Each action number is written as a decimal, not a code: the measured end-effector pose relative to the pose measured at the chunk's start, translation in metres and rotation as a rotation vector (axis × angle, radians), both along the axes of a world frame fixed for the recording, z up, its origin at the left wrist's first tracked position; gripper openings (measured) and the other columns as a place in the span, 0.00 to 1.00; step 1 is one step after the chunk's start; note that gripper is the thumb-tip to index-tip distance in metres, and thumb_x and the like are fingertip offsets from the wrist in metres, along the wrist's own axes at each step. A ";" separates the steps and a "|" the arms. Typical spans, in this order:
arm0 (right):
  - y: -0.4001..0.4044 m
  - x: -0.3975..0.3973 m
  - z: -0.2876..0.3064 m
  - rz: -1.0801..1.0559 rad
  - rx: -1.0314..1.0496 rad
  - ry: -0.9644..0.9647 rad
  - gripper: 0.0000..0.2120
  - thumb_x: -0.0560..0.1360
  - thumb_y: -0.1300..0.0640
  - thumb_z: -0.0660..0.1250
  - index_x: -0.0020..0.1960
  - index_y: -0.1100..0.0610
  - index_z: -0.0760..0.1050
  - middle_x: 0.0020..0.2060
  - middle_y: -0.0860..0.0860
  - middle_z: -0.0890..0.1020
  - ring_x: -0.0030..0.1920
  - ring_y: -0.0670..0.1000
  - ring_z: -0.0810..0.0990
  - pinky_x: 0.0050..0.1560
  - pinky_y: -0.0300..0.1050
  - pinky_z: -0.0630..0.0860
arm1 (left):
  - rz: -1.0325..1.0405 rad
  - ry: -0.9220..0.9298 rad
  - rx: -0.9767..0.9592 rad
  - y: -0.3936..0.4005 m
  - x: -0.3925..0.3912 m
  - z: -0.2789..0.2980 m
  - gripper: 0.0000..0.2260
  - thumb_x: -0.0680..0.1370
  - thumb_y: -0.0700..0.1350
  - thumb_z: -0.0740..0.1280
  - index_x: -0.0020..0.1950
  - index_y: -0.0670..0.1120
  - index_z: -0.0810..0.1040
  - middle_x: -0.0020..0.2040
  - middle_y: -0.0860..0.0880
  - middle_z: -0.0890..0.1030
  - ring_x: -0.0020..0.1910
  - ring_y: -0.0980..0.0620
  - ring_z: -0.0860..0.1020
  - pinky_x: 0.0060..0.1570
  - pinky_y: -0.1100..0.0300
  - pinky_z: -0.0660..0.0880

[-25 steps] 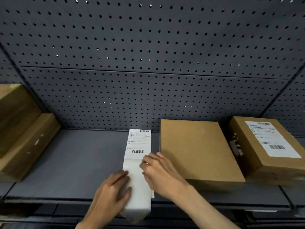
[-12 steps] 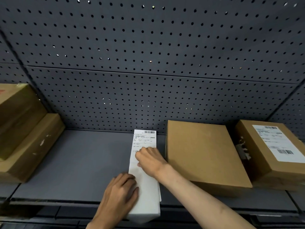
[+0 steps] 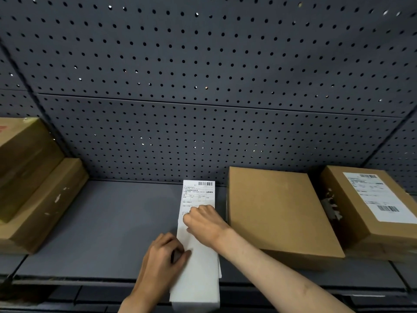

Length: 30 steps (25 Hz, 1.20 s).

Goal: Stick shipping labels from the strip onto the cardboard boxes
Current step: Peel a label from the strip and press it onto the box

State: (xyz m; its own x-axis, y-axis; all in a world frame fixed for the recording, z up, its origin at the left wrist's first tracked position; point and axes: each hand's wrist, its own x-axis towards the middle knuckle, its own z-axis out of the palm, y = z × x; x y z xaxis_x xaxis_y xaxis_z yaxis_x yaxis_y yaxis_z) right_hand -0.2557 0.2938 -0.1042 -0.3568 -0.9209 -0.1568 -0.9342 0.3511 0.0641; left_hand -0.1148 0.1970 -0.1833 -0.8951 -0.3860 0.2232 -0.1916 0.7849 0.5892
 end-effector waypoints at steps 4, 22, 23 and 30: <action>0.001 0.007 0.003 0.117 0.022 0.063 0.14 0.77 0.73 0.60 0.58 0.63 0.76 0.55 0.61 0.80 0.56 0.65 0.78 0.50 0.54 0.69 | 0.019 0.011 0.096 0.000 -0.002 0.003 0.12 0.67 0.54 0.74 0.32 0.51 0.74 0.34 0.60 0.72 0.35 0.59 0.72 0.33 0.64 0.69; 0.025 -0.010 0.018 0.032 -0.365 0.046 0.05 0.79 0.57 0.65 0.49 0.57 0.79 0.47 0.54 0.85 0.44 0.61 0.82 0.33 0.50 0.66 | 0.062 0.086 1.025 0.003 -0.046 0.033 0.07 0.76 0.37 0.72 0.52 0.43 0.84 0.48 0.43 0.87 0.46 0.48 0.83 0.44 0.57 0.80; 0.026 -0.009 0.017 0.038 -0.416 0.026 0.08 0.79 0.54 0.65 0.51 0.57 0.81 0.49 0.52 0.85 0.45 0.60 0.83 0.35 0.50 0.70 | 0.042 0.105 1.018 0.004 -0.046 0.033 0.07 0.76 0.37 0.72 0.53 0.46 0.84 0.49 0.43 0.87 0.48 0.48 0.83 0.47 0.53 0.79; 0.026 -0.007 0.010 0.080 -0.532 0.067 0.06 0.76 0.59 0.68 0.43 0.59 0.81 0.40 0.52 0.84 0.37 0.59 0.82 0.30 0.49 0.75 | 0.034 0.200 0.975 -0.001 -0.041 0.028 0.11 0.73 0.40 0.74 0.54 0.46 0.85 0.51 0.41 0.86 0.53 0.38 0.82 0.57 0.39 0.76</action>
State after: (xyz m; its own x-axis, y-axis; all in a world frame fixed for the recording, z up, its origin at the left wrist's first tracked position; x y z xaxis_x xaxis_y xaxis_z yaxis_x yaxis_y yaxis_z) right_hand -0.2630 0.3201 -0.0945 -0.2755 -0.8917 0.3591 -0.9593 0.2792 -0.0426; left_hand -0.1560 0.1956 -0.1552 -0.8608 -0.5055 -0.0594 -0.0317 -0.0633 0.9975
